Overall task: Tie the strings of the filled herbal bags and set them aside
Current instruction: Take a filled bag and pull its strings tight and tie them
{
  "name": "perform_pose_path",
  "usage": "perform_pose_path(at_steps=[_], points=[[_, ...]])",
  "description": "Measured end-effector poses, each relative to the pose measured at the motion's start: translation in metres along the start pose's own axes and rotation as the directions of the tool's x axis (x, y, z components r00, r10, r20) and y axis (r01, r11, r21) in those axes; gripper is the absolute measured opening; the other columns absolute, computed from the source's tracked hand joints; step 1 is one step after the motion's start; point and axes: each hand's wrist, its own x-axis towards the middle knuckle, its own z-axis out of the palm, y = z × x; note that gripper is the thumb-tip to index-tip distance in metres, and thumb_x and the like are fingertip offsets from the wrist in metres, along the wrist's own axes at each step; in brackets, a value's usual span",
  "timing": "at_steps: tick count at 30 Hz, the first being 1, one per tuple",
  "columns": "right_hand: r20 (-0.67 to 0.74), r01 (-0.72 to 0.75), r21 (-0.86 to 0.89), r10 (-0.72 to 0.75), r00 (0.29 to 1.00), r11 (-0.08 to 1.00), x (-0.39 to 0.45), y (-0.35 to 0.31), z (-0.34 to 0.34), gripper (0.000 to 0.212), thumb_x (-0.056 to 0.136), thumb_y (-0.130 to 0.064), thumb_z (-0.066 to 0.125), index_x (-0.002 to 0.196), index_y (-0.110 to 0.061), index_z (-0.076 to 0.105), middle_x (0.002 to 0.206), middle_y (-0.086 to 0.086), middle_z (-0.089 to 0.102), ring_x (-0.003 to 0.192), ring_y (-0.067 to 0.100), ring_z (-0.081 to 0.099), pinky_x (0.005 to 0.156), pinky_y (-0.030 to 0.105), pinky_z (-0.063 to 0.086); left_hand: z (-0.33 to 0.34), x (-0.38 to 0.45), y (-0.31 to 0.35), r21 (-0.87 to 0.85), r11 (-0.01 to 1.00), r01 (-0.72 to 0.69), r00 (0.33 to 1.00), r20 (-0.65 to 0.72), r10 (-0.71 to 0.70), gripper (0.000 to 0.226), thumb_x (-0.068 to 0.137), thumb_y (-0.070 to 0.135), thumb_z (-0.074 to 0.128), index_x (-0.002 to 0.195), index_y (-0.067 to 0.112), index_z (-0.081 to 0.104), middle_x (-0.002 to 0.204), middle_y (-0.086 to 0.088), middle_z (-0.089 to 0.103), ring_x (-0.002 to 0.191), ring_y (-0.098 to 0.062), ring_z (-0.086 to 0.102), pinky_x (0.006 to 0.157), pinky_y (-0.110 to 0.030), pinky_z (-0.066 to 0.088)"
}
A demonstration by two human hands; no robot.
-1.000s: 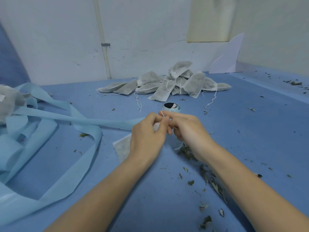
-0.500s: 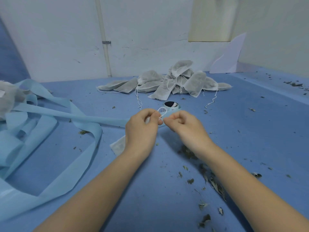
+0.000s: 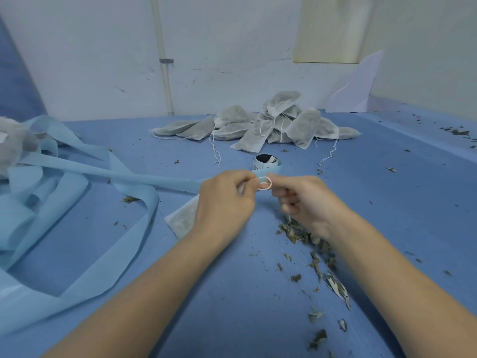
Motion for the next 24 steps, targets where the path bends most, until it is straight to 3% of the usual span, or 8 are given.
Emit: perform_pose_path(at_steps=[3, 7, 11, 13, 15, 18, 21, 24], points=[[0.017, 0.053, -0.024, -0.053, 0.998, 0.998, -0.005, 0.001, -0.001, 0.02, 0.083, -0.027, 0.07, 0.077, -0.008, 0.073, 0.055, -0.009, 0.043, 0.044, 0.005, 0.032, 0.042, 0.015, 0.025, 0.004, -0.002, 0.001, 0.109, 0.993, -0.037, 0.996, -0.073, 0.045, 0.016, 0.091, 0.019, 0.056, 0.088, 0.013, 0.07, 0.085, -0.003, 0.068, 0.082, -0.02, 0.058, 0.069, -0.021, 0.031], [-0.099, 0.268, -0.37, -0.325, 0.941, 0.889, -0.009, 0.01, 0.007, 0.009, 0.081, -0.027, 0.073, 0.078, -0.019, 0.078, 0.062, -0.013, 0.067, 0.054, -0.004, 0.051, 0.052, 0.007, 0.036, 0.006, -0.001, -0.001, 0.083, 0.994, 0.066, 0.996, -0.068, -0.061, 0.018, 0.092, 0.024, 0.055, 0.089, 0.014, 0.069, 0.089, -0.001, 0.071, 0.088, -0.02, 0.06, 0.073, -0.023, 0.035], [-0.191, 0.295, -0.473, -0.423, 0.886, 0.83, -0.008, 0.017, 0.015, 0.017, 0.084, -0.023, 0.07, 0.066, -0.023, 0.07, 0.047, -0.015, 0.044, 0.048, 0.0, 0.039, 0.051, 0.012, 0.033, 0.004, 0.003, -0.001, -0.007, 0.985, 0.174, 0.984, -0.034, -0.174, 0.022, 0.09, 0.026, 0.056, 0.081, 0.013, 0.071, 0.082, 0.002, 0.071, 0.085, -0.017, 0.062, 0.072, -0.022, 0.036], [-0.2, 0.267, -0.349, -0.35, 0.915, 0.898, -0.008, 0.016, 0.017, 0.015, 0.084, -0.019, 0.068, 0.071, -0.015, 0.073, 0.046, -0.016, 0.043, 0.045, 0.001, 0.039, 0.05, 0.013, 0.033, 0.002, 0.003, 0.0, -0.022, 0.982, 0.186, 0.982, -0.033, -0.187, 0.022, 0.09, 0.027, 0.057, 0.079, 0.014, 0.071, 0.08, 0.003, 0.071, 0.084, -0.017, 0.062, 0.074, -0.023, 0.038], [-0.166, 0.173, -0.079, -0.184, 0.969, 0.982, -0.009, 0.014, 0.017, 0.013, 0.085, -0.014, 0.067, 0.074, -0.012, 0.073, 0.045, -0.017, 0.043, 0.04, 0.003, 0.037, 0.042, 0.012, 0.029, 0.002, 0.002, -0.001, -0.041, 0.98, 0.192, 0.981, -0.023, -0.194, 0.021, 0.09, 0.027, 0.057, 0.079, 0.015, 0.071, 0.078, 0.006, 0.07, 0.083, -0.015, 0.061, 0.074, -0.022, 0.039], [0.006, -0.068, 0.352, 0.071, 0.997, 0.934, -0.008, 0.01, 0.015, 0.014, 0.086, -0.008, 0.061, 0.075, -0.007, 0.068, 0.05, -0.009, 0.034, 0.041, 0.006, 0.021, 0.038, 0.016, 0.017, 0.003, 0.002, -0.001, -0.099, 0.976, 0.193, 0.981, 0.002, -0.193, 0.016, 0.09, 0.023, 0.057, 0.078, 0.02, 0.068, 0.071, 0.014, 0.066, 0.074, -0.008, 0.058, 0.064, -0.011, 0.038], [0.144, -0.172, 0.471, 0.117, 0.983, 0.865, -0.009, 0.007, 0.016, 0.012, 0.077, -0.011, 0.06, 0.069, -0.008, 0.068, 0.055, -0.007, 0.028, 0.041, 0.005, 0.017, 0.041, 0.015, 0.014, 0.005, 0.0, -0.001, -0.16, 0.976, 0.149, 0.987, -0.028, -0.156, 0.009, 0.088, 0.013, 0.061, 0.085, 0.02, 0.065, 0.076, 0.016, 0.063, 0.073, 0.0, 0.056, 0.07, -0.008, 0.038], [0.15, -0.17, 0.459, 0.112, 0.982, 0.872, -0.011, 0.006, 0.017, 0.02, 0.082, -0.011, 0.058, 0.065, -0.009, 0.069, 0.058, -0.006, 0.026, 0.044, 0.005, 0.016, 0.042, 0.015, 0.014, 0.006, -0.005, 0.002, -0.156, 0.988, 0.022, 0.992, -0.119, -0.041, 0.023, 0.083, 0.0, 0.061, 0.095, 0.02, 0.064, 0.084, 0.012, 0.064, 0.077, 0.004, 0.056, 0.076, -0.001, 0.035]])
